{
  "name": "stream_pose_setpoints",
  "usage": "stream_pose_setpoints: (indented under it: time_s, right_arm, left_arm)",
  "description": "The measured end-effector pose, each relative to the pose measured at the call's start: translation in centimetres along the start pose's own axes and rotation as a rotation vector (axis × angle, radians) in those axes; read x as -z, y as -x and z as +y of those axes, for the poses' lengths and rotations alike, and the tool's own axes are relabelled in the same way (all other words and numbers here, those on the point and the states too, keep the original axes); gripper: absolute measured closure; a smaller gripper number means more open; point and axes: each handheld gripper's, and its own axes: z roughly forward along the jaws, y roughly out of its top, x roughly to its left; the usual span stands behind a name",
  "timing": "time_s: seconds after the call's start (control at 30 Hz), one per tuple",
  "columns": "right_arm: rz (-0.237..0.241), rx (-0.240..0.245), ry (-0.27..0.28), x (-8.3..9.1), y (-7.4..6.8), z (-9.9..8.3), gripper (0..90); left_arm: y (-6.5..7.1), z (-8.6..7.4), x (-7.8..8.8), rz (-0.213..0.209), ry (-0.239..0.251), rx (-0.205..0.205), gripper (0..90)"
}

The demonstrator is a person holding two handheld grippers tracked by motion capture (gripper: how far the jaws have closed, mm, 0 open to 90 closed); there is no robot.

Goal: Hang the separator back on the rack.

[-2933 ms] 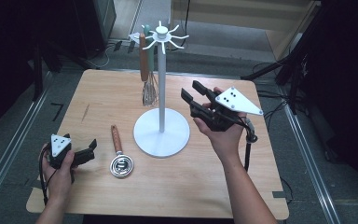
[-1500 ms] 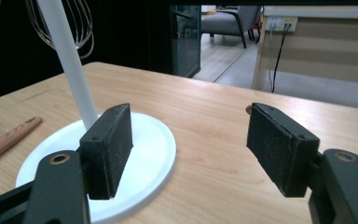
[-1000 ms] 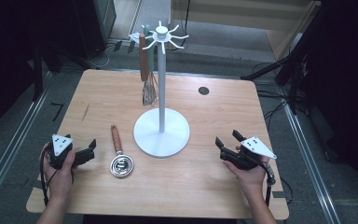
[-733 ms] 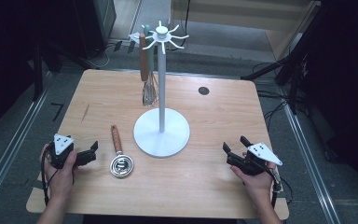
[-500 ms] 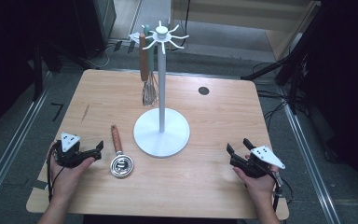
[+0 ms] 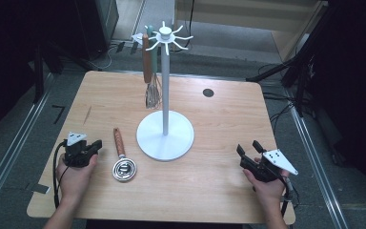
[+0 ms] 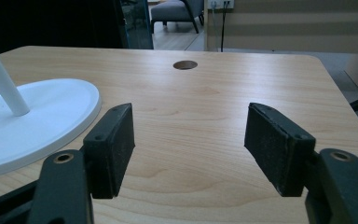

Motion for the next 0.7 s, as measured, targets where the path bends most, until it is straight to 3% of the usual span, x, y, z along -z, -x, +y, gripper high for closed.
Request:
stream_pose_setpoints:
  time_s: [0.07, 0.23, 0.37, 0.7]
  right_arm:
    - [0.002, -0.005, 0.0, 0.1, 0.1, 0.0, 34.7]
    - [0.002, -0.019, 0.005, 0.2, 0.5, 0.1, 35.4]
    - [-0.002, -0.029, 0.005, 0.3, 0.7, 0.1, 35.8]
    - [-0.005, -0.023, -0.002, 0.3, 0.6, 0.0, 35.8]
  left_arm:
    - [0.1, 0.3, -0.5, 0.014, -0.004, 0.015, 90.0]
    - [0.2, 0.9, -2.5, 0.001, -0.064, 0.046, 90.0]
    - [0.3, 1.5, -3.2, 0.008, -0.071, 0.067, 90.0]
    - [0.7, 2.4, -4.4, -0.021, -0.109, 0.047, 90.0]
